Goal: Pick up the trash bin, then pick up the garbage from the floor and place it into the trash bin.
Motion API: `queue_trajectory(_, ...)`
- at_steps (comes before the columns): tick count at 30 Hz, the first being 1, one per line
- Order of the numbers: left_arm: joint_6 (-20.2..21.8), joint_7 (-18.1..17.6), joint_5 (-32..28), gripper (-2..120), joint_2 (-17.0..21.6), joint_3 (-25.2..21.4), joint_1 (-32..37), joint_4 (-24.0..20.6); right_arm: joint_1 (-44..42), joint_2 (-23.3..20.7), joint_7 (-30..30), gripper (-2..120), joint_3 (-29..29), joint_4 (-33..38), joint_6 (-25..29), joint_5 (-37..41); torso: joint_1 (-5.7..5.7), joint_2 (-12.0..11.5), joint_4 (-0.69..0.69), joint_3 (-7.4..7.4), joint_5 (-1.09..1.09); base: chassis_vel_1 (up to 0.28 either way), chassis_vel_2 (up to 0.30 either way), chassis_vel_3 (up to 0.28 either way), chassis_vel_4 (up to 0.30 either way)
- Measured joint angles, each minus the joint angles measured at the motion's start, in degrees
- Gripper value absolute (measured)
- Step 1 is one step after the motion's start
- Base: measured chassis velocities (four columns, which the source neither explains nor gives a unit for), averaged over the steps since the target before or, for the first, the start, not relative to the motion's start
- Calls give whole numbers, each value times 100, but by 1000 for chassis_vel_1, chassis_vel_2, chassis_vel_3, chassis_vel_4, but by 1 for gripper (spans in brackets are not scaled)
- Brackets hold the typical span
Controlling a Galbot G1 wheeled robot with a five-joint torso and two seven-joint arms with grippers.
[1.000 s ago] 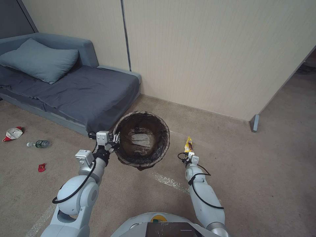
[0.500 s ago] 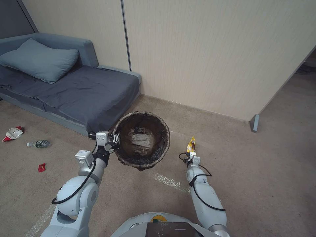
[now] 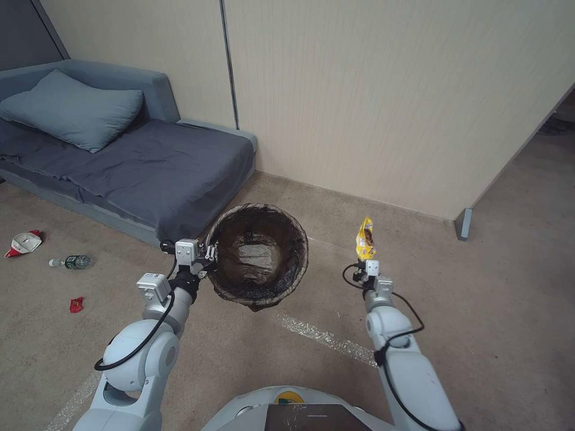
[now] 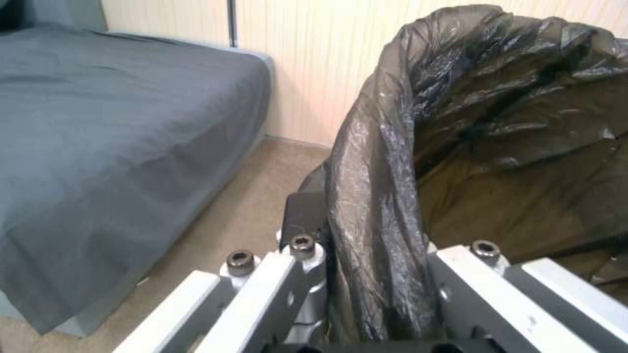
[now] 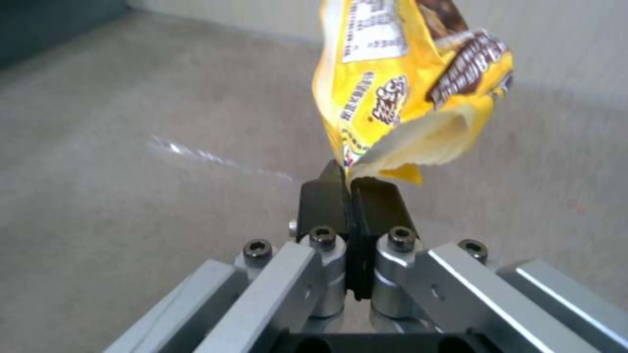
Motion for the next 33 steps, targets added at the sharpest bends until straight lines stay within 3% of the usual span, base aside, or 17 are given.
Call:
queue_trajectory(7, 0, 0, 0, 7, 2, 33, -10, 27, -451, -325, -104, 0, -9, 1084, -255, 319, 0, 0, 1, 0, 0, 0, 0, 0, 0)
queue_trajectory(9, 0, 0, 2, 7, 7, 44, -13, 52, -703, -594, -171, 0, -14, 2001, -592, 933, 0, 0, 2, 0, 0, 0, 0, 0, 0)
queue_trajectory(13, 0, 0, 1, 7, 12, 43, -13, 82, -949, -861, -289, 0, -3, 2797, -931, 1643, 0, 0, 1, 0, 0, 0, 0, 0, 0)
queue_trajectory(27, 28, -23, -4, 7, 23, 56, -36, 142, -1277, -1750, -777, 0, -100, 4414, -1467, 2585, 0, 0, 0, 0, 0, 0, 0, 0, 0)
queue_trajectory(33, 49, -43, 4, 7, 23, 103, -42, 142, -1120, -2106, -747, 0, -320, 4528, -1712, 3144, 0, 0, 0, 0, 0, 0, 0, 0, 0)
